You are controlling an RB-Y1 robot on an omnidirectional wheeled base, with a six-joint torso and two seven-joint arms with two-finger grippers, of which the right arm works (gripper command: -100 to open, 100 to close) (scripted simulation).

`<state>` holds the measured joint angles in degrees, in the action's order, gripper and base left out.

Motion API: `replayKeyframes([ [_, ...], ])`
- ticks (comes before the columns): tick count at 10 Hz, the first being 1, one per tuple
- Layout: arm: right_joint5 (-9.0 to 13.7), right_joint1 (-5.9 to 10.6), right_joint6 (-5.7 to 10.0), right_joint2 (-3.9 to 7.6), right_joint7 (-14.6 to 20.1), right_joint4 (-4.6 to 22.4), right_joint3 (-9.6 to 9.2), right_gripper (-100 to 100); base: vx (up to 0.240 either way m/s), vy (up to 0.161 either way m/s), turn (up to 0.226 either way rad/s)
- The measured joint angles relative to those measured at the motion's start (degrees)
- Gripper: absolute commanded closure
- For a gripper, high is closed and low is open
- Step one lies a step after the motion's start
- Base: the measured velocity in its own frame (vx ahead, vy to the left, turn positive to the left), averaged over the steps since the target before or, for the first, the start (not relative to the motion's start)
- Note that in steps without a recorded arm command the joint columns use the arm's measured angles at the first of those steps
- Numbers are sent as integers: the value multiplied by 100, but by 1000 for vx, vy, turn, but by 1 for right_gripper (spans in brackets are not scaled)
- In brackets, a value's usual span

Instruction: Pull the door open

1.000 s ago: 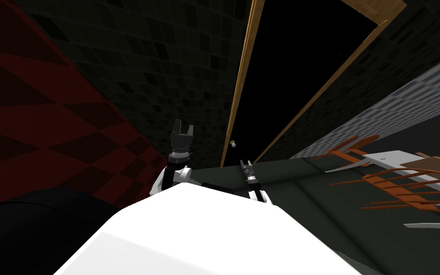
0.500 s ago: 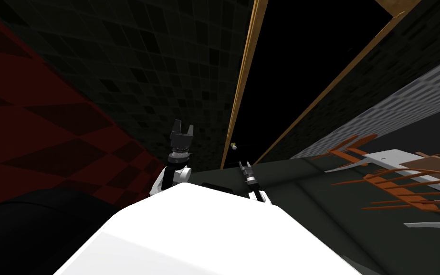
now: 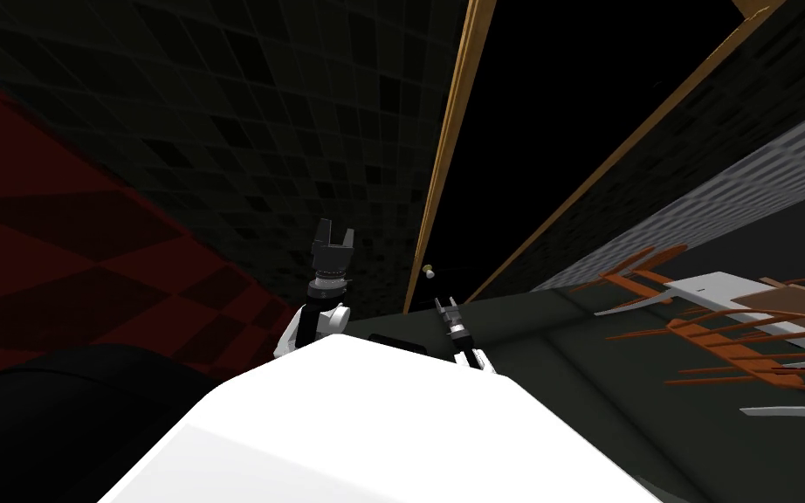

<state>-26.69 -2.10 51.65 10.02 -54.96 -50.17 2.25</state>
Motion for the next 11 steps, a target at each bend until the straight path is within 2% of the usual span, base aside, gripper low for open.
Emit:
replayKeyframes([
  [4,-179,185,142,15,-375,484,2,-100,106,16,-29],
  [5,-182,193,149,16,-394,499,2,-100,-1,82,226],
  [10,340,178,282,274,-526,812,92,-100,25,92,183],
  [11,450,99,278,330,-539,758,99,-100,84,64,186],
])
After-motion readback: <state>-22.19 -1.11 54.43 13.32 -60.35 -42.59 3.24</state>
